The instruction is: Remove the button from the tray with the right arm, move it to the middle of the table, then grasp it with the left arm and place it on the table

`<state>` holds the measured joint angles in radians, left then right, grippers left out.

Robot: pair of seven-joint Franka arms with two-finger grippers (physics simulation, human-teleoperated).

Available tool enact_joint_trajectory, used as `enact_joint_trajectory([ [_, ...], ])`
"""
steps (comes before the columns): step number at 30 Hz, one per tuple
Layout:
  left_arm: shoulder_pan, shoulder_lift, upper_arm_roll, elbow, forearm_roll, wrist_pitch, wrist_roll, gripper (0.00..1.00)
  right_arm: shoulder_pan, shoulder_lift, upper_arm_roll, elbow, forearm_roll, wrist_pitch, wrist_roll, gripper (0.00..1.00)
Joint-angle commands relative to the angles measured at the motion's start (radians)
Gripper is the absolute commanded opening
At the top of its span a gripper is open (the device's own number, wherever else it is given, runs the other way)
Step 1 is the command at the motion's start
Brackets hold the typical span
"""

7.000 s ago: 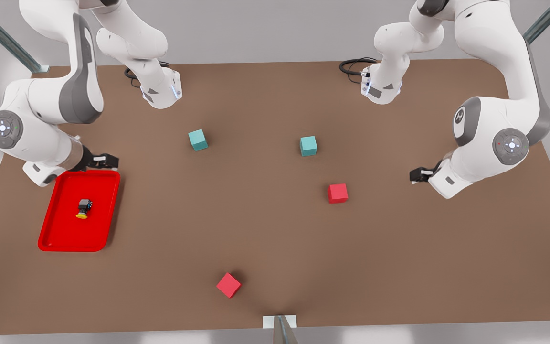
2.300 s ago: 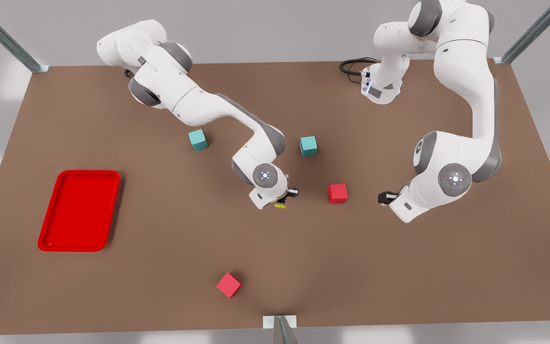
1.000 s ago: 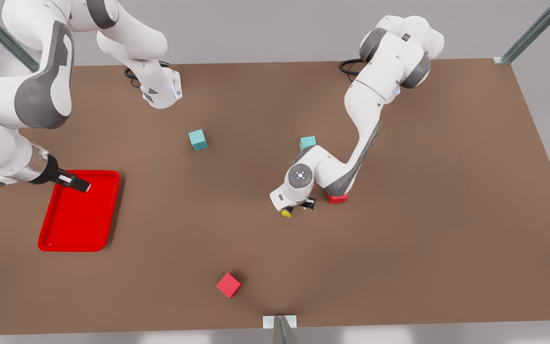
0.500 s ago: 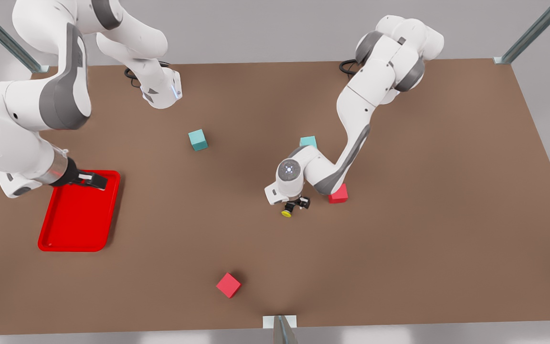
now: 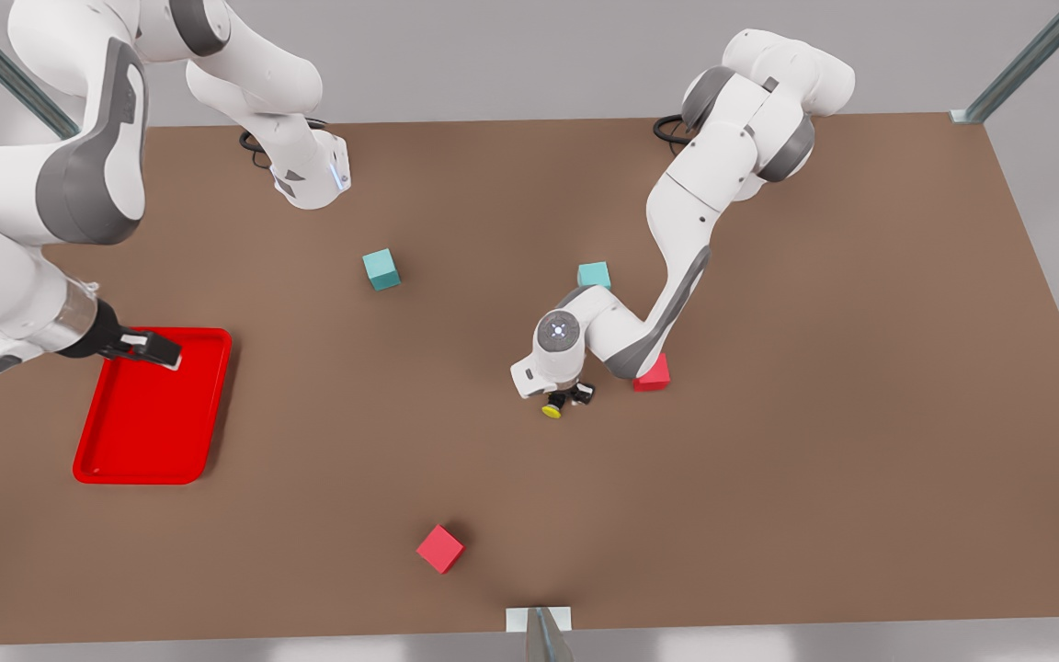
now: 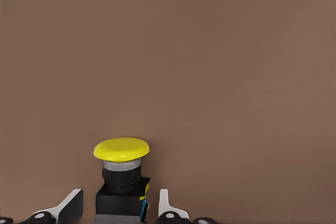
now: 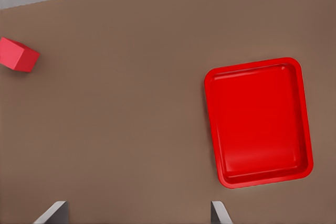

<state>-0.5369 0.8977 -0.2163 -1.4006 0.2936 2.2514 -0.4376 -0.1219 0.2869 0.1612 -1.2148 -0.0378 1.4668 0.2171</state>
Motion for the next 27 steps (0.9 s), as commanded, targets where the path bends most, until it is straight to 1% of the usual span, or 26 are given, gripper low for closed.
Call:
enact_joint_trajectory([
  [1,0.000,0.001,0.000,0.006,0.001,0.004,-0.033,0.70,-0.001,0.000,0.000,0.000,0.003,0.026,-0.041,1.00],
  [2,-0.001,0.003,0.000,0.008,0.001,0.002,-0.035,0.62,0.001,0.000,0.000,0.000,0.003,0.026,-0.039,1.00],
  [4,0.000,0.001,0.000,0.008,-0.002,0.002,-0.070,0.43,0.001,0.000,0.000,0.000,0.003,0.026,-0.039,1.00],
  [5,-0.001,0.000,0.000,0.009,-0.004,-0.001,-0.078,0.40,0.001,0.000,0.000,0.000,0.003,0.026,-0.039,1.00],
  [9,0.000,-0.016,0.000,0.022,-0.005,-0.016,-0.107,0.38,-0.001,0.000,0.000,0.000,0.004,0.026,-0.039,1.00],
  [11,0.003,-0.022,-0.003,0.117,-0.007,-0.184,-0.156,0.38,-0.013,0.000,0.001,0.000,0.006,0.026,-0.039,1.00],
  [12,0.011,-0.045,-0.005,0.118,-0.008,-0.188,-0.219,0.38,-0.015,0.000,0.000,0.000,0.003,0.026,-0.039,1.00],
  [13,0.025,-0.078,-0.005,0.118,-0.059,-0.208,-0.286,0.38,-0.013,-0.008,0.001,0.000,0.001,0.021,-0.039,1.00],
  [15,0.026,-0.095,-0.006,0.143,-0.085,-0.233,-0.512,0.38,-0.012,-0.003,0.003,-0.006,0.013,0.023,-0.041,1.00],
  [17,0.048,-0.151,-0.002,0.144,-0.143,-0.260,-0.725,0.38,-0.021,0.000,0.003,-0.006,0.013,0.026,-0.041,1.00],
  [20,0.028,-0.166,0.006,0.143,-0.119,-0.266,-0.892,0.38,-0.010,-0.012,0.004,-0.011,0.016,0.006,-0.041,1.00],
  [21,0.012,-0.154,0.006,0.141,-0.047,-0.253,-0.958,0.38,-0.002,-0.012,0.027,-0.011,0.016,0.006,-0.039,1.00],
  [22,-0.012,-0.149,0.015,0.147,-0.019,-0.251,-1.006,0.38,-0.001,-0.012,0.058,-0.009,0.012,0.012,-0.039,1.00],
  [24,-0.149,-0.132,0.196,0.167,0.007,-0.224,-1.161,0.38,-0.001,-0.018,0.075,-0.003,0.001,0.006,-0.039,1.00],
  [25,-0.149,-0.131,0.201,0.167,0.019,-0.213,-1.218,0.38,-0.004,-0.029,0.074,-0.003,-0.002,0.007,-0.039,1.00],
  [27,-0.152,-0.126,0.199,0.166,0.200,-0.227,-1.483,0.38,-0.016,-0.043,0.070,-0.002,-0.002,0.004,-0.039,1.00],
])
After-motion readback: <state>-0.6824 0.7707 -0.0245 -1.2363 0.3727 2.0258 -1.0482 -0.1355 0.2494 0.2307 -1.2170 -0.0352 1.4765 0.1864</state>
